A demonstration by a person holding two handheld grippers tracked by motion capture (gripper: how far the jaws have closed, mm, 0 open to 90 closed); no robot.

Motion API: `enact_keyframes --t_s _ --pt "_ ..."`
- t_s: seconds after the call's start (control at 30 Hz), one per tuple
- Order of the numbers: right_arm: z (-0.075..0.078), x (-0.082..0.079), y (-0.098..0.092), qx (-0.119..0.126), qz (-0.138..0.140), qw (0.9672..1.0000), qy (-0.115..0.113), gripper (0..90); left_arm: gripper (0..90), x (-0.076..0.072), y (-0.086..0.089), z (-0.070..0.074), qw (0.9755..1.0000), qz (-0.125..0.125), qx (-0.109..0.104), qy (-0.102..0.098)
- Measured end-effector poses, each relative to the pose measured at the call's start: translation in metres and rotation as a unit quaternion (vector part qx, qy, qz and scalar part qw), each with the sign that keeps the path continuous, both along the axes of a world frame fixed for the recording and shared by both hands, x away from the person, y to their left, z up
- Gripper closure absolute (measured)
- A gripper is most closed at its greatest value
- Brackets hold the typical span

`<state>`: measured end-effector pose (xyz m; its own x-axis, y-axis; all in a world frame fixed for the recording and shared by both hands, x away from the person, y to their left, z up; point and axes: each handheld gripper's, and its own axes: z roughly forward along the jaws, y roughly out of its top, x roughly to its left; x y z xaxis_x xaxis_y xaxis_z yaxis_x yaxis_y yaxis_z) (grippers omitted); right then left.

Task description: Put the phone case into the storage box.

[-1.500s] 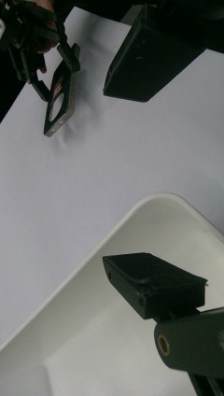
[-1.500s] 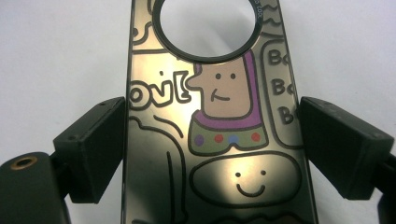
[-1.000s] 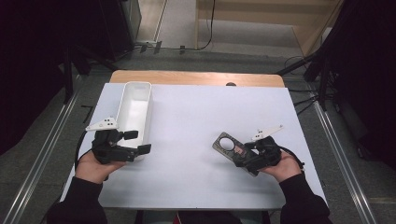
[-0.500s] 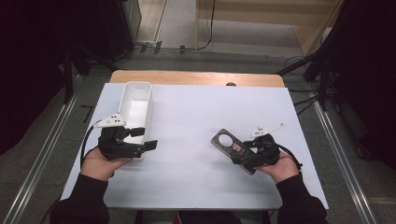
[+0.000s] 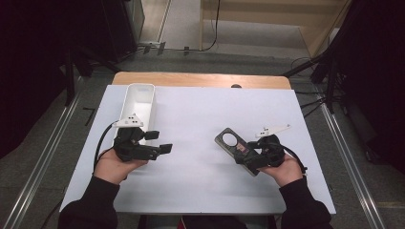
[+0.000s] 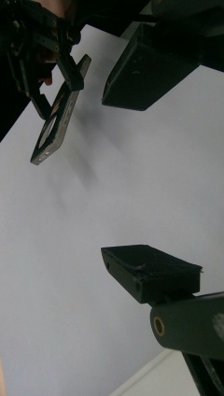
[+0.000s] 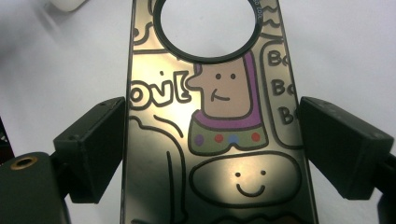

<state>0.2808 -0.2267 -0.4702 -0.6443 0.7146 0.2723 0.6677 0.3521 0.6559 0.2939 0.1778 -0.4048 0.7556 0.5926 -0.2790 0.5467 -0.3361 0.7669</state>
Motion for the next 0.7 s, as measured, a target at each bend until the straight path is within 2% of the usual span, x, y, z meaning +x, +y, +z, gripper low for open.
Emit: enact_keyframes --t_s 0.7 --pt "0.002 0.008 0.012 0.017 -0.037 0.9991 0.016 10.4 22.2 0.014 -0.03 -0.012 0.9999 0.007 -0.002 0.012"
